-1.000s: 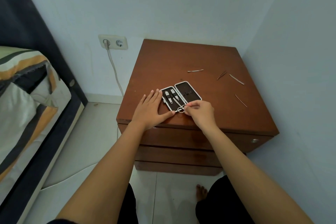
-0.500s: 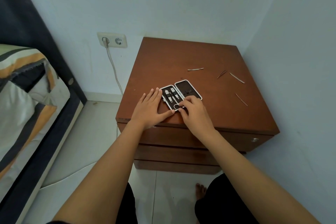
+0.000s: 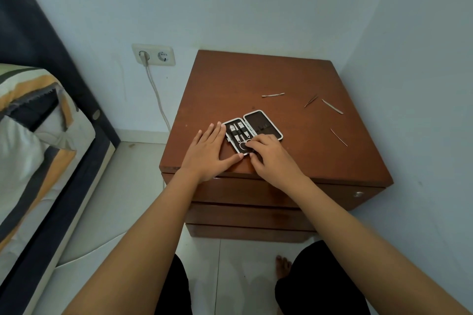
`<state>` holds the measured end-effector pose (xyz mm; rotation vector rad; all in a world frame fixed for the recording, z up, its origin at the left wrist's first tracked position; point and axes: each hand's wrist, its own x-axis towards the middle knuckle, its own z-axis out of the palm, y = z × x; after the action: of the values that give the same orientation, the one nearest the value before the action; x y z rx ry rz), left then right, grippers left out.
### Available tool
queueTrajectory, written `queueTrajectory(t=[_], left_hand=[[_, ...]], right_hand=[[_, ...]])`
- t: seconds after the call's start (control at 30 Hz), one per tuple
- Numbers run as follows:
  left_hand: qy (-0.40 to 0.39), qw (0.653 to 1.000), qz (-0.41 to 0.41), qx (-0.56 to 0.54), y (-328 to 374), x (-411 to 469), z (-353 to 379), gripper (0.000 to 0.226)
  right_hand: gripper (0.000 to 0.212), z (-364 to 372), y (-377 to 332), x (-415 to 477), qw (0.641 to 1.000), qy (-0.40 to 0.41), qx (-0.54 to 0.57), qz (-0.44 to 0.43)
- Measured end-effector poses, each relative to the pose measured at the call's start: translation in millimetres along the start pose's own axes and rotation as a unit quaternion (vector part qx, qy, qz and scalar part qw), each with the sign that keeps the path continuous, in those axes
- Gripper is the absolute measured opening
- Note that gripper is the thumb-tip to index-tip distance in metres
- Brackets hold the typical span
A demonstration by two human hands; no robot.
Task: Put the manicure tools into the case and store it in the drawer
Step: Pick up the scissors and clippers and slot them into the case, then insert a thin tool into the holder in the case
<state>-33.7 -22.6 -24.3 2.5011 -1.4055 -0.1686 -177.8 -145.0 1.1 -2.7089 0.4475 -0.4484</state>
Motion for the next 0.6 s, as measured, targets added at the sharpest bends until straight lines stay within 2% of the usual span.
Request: queueTrajectory(t=[0.13,0.23,0.37,0.53,0.6], left_hand=[[0.004,1.000,-0.003,-0.003,1,-1,-1,0.097],[0.008,1.000,-0.004,-0.006,2,-1,-1,0.096],[0.012,1.000,-0.012,-0.012,3,-1,-2,0.098],[0.038,0.999,-0.029,-0.011,8,-1,2,0.107],[0.049,0.998,-0.032,-0.004,8,-1,4,0.107]], right_hand=[[0.032,-2,5,5,0.999,-0.042,0.022,0.000],[0.029,-9,11,8,0.997,-0.015,0.078,0.013],[0.030,-24,38,20,0.987,0.086,0.081,0.109],[0.032,-47,93,58,0.960,0.144,0.038,0.236],[0.035,-54,114,75,0.950,0.136,0.026,0.280]])
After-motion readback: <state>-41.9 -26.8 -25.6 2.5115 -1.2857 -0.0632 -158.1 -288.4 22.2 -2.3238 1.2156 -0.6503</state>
